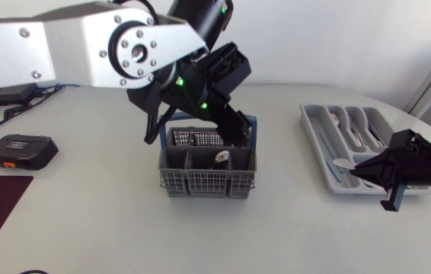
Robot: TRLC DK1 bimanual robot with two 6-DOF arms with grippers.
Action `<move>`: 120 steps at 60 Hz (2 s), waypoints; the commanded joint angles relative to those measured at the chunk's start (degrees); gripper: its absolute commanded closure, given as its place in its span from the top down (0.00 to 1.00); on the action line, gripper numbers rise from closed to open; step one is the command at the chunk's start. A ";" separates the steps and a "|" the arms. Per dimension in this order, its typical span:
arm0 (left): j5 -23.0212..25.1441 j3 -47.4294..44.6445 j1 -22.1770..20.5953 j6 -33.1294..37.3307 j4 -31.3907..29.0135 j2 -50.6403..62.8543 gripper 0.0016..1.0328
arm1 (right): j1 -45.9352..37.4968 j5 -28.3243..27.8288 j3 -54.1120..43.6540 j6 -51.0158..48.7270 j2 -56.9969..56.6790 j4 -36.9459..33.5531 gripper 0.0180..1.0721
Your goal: Unload the cutlery basket into the drawer organizer.
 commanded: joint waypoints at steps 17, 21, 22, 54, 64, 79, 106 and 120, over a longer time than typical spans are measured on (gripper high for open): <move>-3.28 -10.54 1.40 4.83 2.74 -6.17 0.74 | -11.87 1.45 16.26 -27.01 19.01 -12.75 0.11; -3.28 -12.30 1.40 4.83 3.54 -6.96 0.74 | -12.75 2.60 17.93 -30.87 21.47 -13.37 0.11; -3.28 -12.48 1.40 4.83 3.71 -7.05 0.74 | -12.84 2.77 18.10 -31.23 21.74 -13.37 0.11; -4.16 -22.67 3.25 5.10 10.13 -12.67 0.75 | -15.21 13.23 24.34 -39.66 33.87 -5.46 0.11; -4.16 -24.08 3.34 5.10 10.74 -14.17 0.75 | -14.51 15.08 24.52 -39.75 35.10 -2.73 0.11; -4.16 -25.49 3.34 4.92 11.27 -15.05 0.75 | -13.63 16.57 23.38 -37.99 35.89 1.58 0.51; -4.16 -30.06 3.69 4.83 15.14 -16.45 0.75 | -2.03 12.53 17.57 -11.71 14.36 -10.73 0.56; -4.07 -32.87 4.48 5.10 17.60 -17.42 0.75 | 13.17 9.71 14.94 10.35 4.60 -13.19 0.56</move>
